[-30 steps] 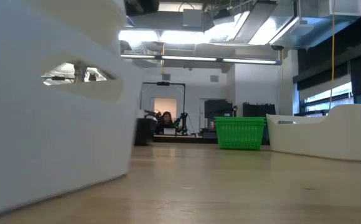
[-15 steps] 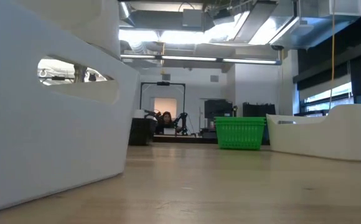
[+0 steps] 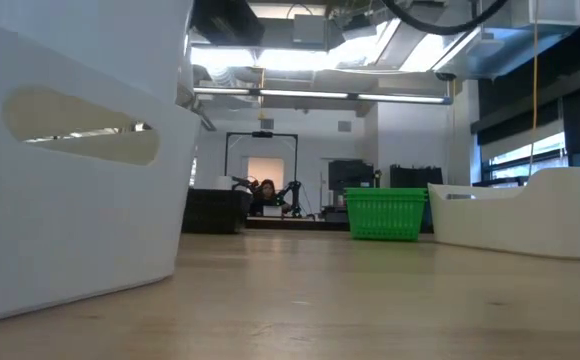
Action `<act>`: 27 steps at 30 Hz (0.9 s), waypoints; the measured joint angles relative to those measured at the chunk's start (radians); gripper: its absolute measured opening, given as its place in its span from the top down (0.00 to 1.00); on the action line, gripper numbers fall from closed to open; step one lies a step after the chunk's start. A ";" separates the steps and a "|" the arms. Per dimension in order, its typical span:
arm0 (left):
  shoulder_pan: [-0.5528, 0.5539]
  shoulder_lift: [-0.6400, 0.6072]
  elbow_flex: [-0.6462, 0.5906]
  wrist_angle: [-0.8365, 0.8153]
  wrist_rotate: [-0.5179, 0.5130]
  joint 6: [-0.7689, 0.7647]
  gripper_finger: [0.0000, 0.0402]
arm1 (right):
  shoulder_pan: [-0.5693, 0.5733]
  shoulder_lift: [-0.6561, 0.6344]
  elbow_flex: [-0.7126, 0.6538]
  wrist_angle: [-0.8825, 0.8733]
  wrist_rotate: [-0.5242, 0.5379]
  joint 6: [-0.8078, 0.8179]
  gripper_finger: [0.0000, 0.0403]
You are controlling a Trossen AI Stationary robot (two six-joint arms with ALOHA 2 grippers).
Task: Stack baskets by color
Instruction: Stack the left white bin on top of the middle white bin
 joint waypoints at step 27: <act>0.001 0.019 -0.084 0.095 -0.059 -0.027 1.00 | 0.000 0.000 0.000 0.000 -0.026 -0.026 0.71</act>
